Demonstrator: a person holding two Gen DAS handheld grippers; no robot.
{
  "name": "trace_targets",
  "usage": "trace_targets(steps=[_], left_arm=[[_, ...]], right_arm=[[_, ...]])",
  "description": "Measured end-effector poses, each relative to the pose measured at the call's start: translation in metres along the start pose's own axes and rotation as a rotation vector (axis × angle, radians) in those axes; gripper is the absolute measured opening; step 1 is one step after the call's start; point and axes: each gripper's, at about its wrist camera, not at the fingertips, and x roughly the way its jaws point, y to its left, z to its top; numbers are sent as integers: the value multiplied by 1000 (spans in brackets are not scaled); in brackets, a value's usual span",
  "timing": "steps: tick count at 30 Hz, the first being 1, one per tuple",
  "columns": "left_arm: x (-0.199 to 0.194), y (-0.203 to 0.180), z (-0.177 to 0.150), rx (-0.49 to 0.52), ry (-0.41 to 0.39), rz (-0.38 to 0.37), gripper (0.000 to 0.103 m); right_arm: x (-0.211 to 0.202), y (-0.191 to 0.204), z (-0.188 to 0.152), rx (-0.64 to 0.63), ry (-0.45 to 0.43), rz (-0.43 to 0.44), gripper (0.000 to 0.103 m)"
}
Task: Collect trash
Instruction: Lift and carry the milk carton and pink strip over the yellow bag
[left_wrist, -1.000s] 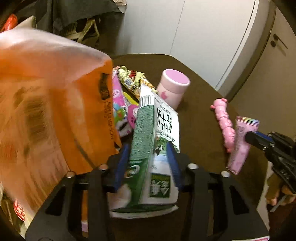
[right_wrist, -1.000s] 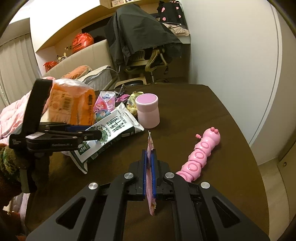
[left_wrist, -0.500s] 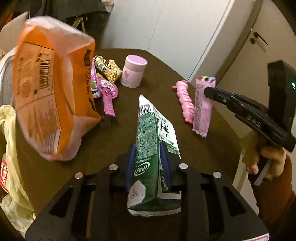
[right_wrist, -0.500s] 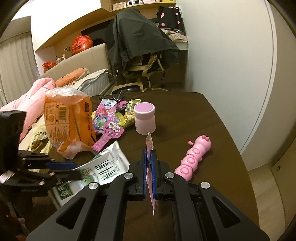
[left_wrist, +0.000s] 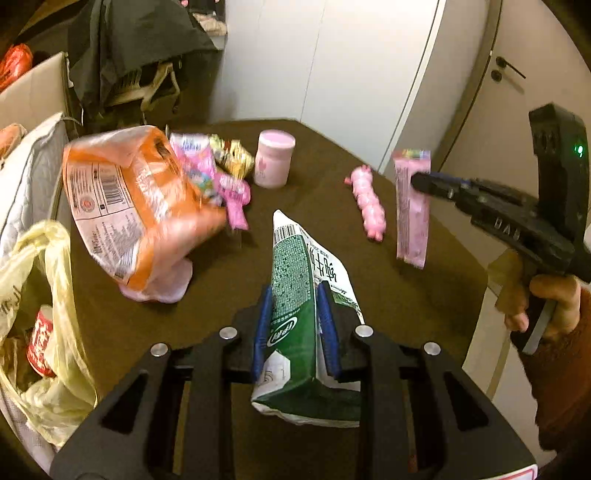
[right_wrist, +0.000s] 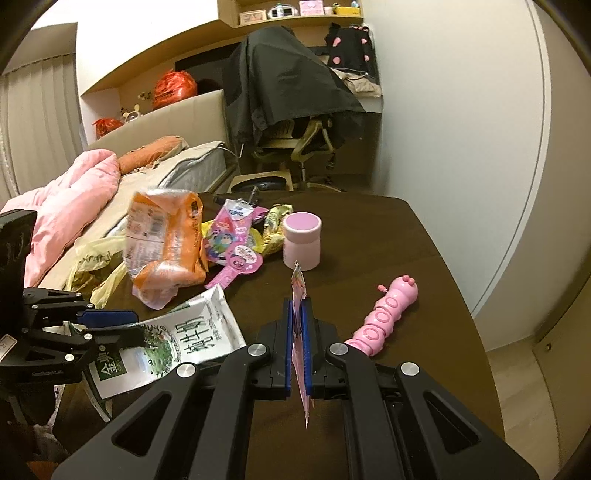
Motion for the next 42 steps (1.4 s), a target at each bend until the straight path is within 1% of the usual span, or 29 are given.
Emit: trace_targets(steps=[3, 6, 7, 9, 12, 16, 19, 21, 24, 26, 28, 31, 33, 36, 42], left_arm=[[5, 11, -11, -42, 32, -23, 26], [11, 14, -17, -70, 36, -32, 41], [13, 12, -18, -69, 40, -35, 42], [18, 7, -18, -56, 47, -22, 44], [25, -8, -17, -6, 59, 27, 48], [39, -24, -16, 52, 90, 73, 48], [48, -26, -14, 61, 108, 97, 48], [50, -23, -12, 48, 111, 94, 49], [45, -12, -10, -20, 115, 65, 48], [37, -6, -9, -38, 95, 56, 48], [25, -1, -9, -50, 64, 58, 48], [3, 13, -9, -97, 7, 65, 48], [-15, 26, -9, -126, -39, 85, 48], [-36, 42, -10, -159, -85, 117, 48], [-86, 89, -22, -242, -185, 213, 48]], right_arm=[[4, 2, -6, 2, 16, 4, 6], [8, 0, -13, 26, 33, 14, 6], [9, 0, -17, 33, 37, 15, 6], [10, -2, -22, 48, 42, 19, 6], [10, -3, -27, 62, 46, 20, 6], [9, -6, -32, 75, 48, 20, 6], [8, -6, -33, 71, 47, 17, 6], [8, -7, -33, 71, 45, 18, 6], [5, -6, -33, 70, 41, 23, 6], [3, -3, -30, 61, 36, 28, 6], [1, 3, -24, 45, 28, 36, 6], [1, 14, -14, 24, 16, 47, 6], [0, 23, -8, 11, 7, 63, 6], [1, 42, 6, -16, -8, 95, 6], [10, 94, 39, -111, -30, 156, 6]])
